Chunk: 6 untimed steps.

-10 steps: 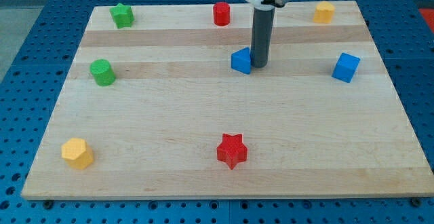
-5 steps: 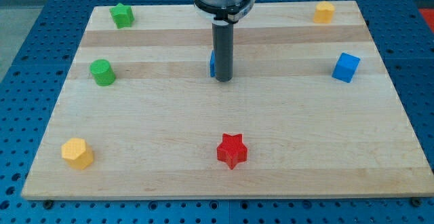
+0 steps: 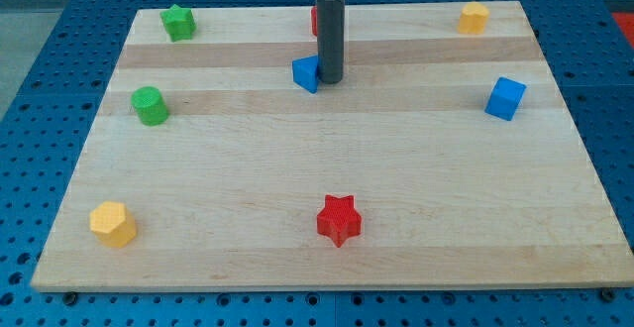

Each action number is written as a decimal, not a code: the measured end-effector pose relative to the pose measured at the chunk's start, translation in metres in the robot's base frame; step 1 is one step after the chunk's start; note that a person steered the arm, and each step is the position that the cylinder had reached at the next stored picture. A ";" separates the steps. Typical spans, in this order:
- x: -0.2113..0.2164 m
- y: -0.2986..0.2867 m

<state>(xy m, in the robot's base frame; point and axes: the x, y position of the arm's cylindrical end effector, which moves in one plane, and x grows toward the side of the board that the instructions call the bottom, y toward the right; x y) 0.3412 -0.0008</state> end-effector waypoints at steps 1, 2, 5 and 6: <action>0.000 -0.021; 0.007 -0.052; -0.006 -0.089; -0.016 -0.088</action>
